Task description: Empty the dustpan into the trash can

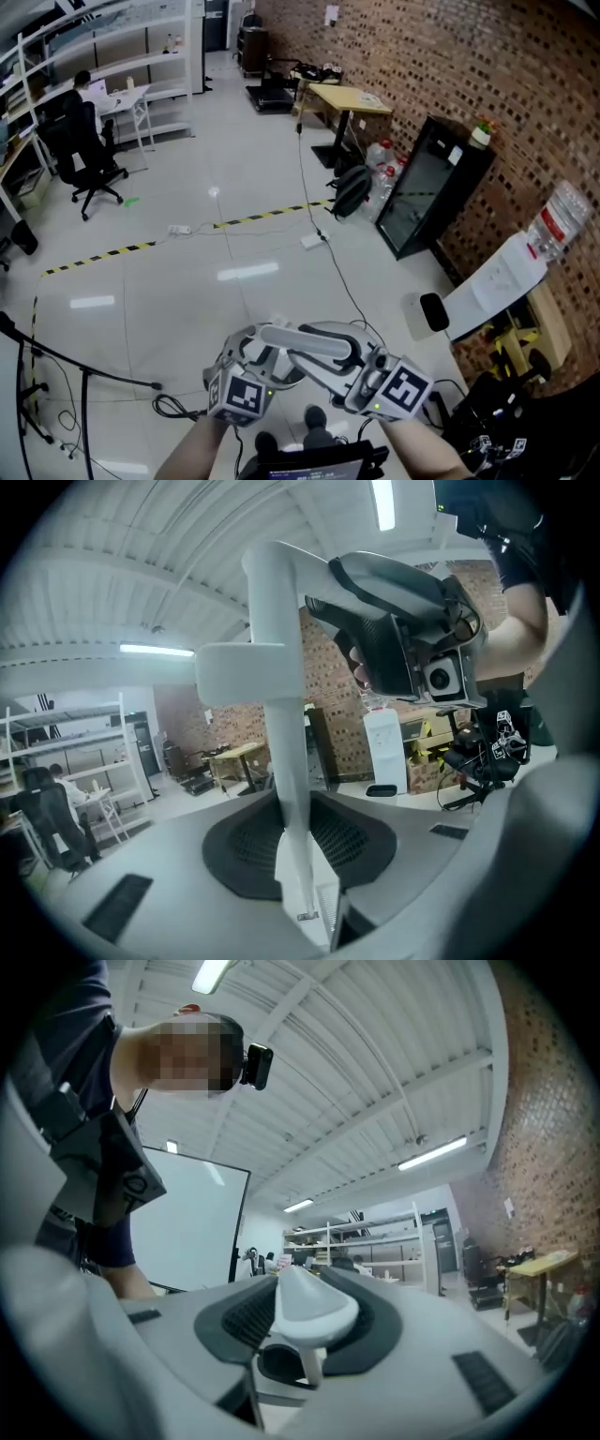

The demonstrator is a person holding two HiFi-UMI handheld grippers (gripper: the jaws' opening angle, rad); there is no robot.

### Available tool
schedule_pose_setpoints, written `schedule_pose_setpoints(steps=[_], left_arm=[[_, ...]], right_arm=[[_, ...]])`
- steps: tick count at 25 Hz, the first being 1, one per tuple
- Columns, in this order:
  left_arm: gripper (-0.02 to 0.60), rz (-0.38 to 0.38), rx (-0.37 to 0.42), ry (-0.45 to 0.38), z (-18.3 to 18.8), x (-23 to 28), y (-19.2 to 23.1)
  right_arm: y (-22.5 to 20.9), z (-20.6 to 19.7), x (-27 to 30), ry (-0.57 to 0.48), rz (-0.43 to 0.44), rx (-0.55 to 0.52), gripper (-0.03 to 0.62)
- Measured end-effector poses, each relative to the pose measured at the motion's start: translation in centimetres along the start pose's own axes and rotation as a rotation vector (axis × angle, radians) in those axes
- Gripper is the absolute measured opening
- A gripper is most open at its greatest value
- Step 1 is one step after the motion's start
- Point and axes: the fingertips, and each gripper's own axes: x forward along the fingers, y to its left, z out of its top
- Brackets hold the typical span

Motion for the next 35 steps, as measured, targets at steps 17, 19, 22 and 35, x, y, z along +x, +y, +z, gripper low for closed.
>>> schedule_pose_setpoints(steps=[17,19,22,35], left_arm=[[0.084,-0.033,-0.052,0.002,4.6,7.6,0.6],[0.084,-0.026,-0.05,0.005,5.4,8.5,0.9],[0.086,-0.003,-0.066,0.002,6.6,8.9,1.3],[0.097,0.243,-0.057,-0.027,13.1,5.1,2.8]], right_arm=[[-11.2,2.9,-2.8,-0.105,0.196,0.143,0.15],[-12.5,3.5,-2.7,-0.117,0.223,0.143,0.15],[-13.5,4.6,-2.5,-0.139,0.273,0.148,0.15],[-11.3,11.9,-1.8,-0.218,0.549,0.094,0.15]])
